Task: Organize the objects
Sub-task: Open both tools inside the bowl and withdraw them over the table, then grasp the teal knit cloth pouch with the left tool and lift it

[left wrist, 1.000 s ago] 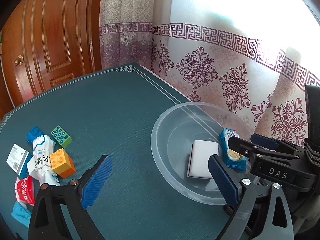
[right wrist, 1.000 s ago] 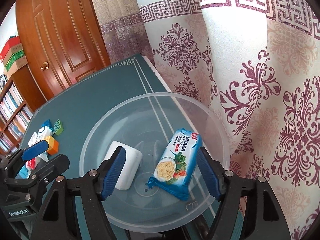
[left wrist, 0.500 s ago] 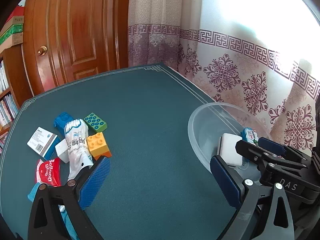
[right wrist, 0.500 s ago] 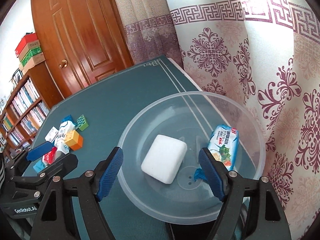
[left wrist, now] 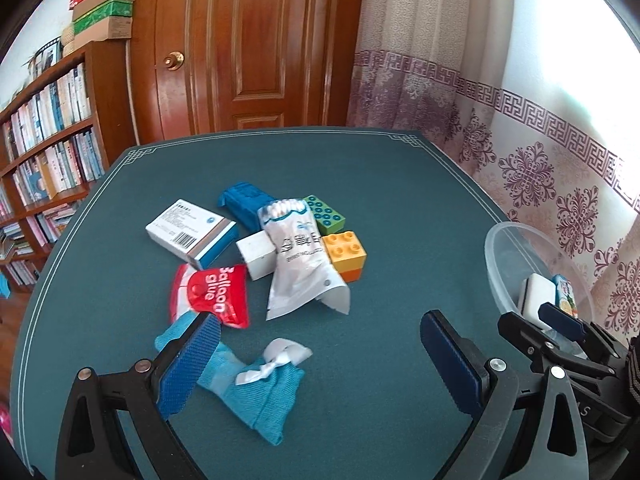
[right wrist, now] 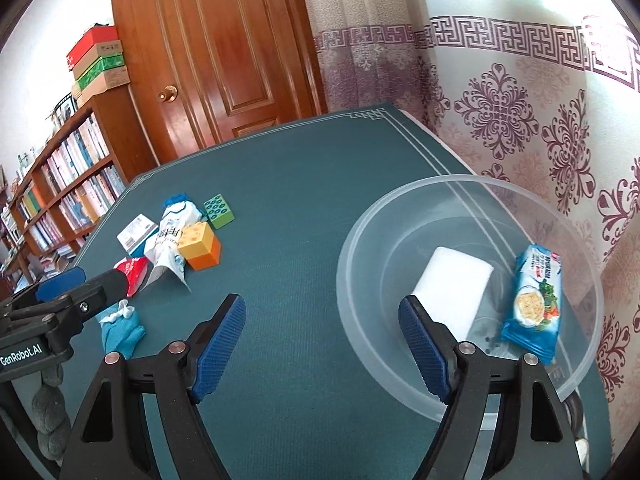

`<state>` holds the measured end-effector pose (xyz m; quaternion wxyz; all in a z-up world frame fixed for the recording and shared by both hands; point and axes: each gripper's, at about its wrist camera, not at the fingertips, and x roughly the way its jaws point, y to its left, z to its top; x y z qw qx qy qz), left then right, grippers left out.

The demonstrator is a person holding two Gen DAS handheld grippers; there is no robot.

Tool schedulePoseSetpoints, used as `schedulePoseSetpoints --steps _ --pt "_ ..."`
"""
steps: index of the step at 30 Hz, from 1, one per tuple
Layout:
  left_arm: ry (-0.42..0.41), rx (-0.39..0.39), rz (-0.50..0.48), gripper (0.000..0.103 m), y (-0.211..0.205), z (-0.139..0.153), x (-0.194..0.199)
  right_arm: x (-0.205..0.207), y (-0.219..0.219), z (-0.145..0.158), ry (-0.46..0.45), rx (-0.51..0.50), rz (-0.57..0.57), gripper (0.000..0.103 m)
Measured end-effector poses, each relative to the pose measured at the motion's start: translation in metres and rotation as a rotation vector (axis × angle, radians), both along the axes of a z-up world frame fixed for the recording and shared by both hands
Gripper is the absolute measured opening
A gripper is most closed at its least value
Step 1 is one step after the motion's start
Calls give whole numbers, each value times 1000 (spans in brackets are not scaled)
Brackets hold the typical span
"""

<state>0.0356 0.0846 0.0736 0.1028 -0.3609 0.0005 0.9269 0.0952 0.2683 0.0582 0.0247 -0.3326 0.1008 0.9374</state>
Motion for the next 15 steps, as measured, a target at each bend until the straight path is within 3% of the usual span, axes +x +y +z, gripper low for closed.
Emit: schedulePoseSetpoints --steps 7,15 --pt "-57 -2 148 102 -46 -18 -3 -6 -32 -13 -31 18 64 80" --pt "-136 23 202 102 -59 -37 -13 -8 -46 -20 -53 25 87 80"
